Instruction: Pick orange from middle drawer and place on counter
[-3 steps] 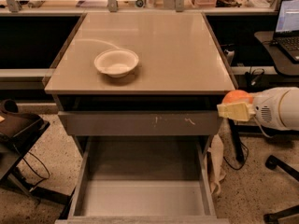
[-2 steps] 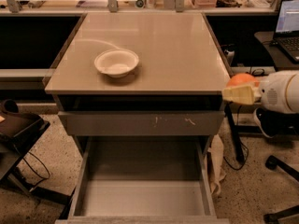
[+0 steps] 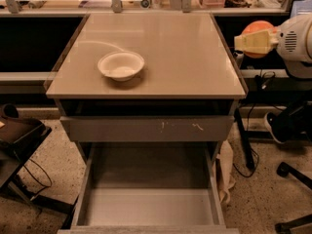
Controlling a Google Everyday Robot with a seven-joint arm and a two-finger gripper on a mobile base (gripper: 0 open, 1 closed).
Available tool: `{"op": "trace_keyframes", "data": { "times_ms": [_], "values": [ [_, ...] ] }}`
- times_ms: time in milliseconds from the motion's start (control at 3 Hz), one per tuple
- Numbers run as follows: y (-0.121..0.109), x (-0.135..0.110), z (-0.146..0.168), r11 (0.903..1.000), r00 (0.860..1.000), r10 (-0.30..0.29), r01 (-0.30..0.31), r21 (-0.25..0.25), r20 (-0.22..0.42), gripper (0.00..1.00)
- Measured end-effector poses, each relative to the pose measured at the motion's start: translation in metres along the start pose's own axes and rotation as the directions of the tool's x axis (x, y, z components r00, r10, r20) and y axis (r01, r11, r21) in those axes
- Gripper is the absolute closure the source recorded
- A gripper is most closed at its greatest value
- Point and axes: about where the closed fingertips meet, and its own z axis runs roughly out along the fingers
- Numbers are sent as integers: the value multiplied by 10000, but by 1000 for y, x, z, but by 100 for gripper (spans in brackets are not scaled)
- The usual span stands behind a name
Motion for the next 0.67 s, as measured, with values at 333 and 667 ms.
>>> {"op": "trace_keyframes", "data": {
  "times_ms": [333, 667],
  "values": [
    [1, 0, 0, 10000, 10000, -10, 10, -14, 5, 100],
    [-3, -15, 12, 9997, 9984, -155, 143, 215, 549, 100]
  ]
}}
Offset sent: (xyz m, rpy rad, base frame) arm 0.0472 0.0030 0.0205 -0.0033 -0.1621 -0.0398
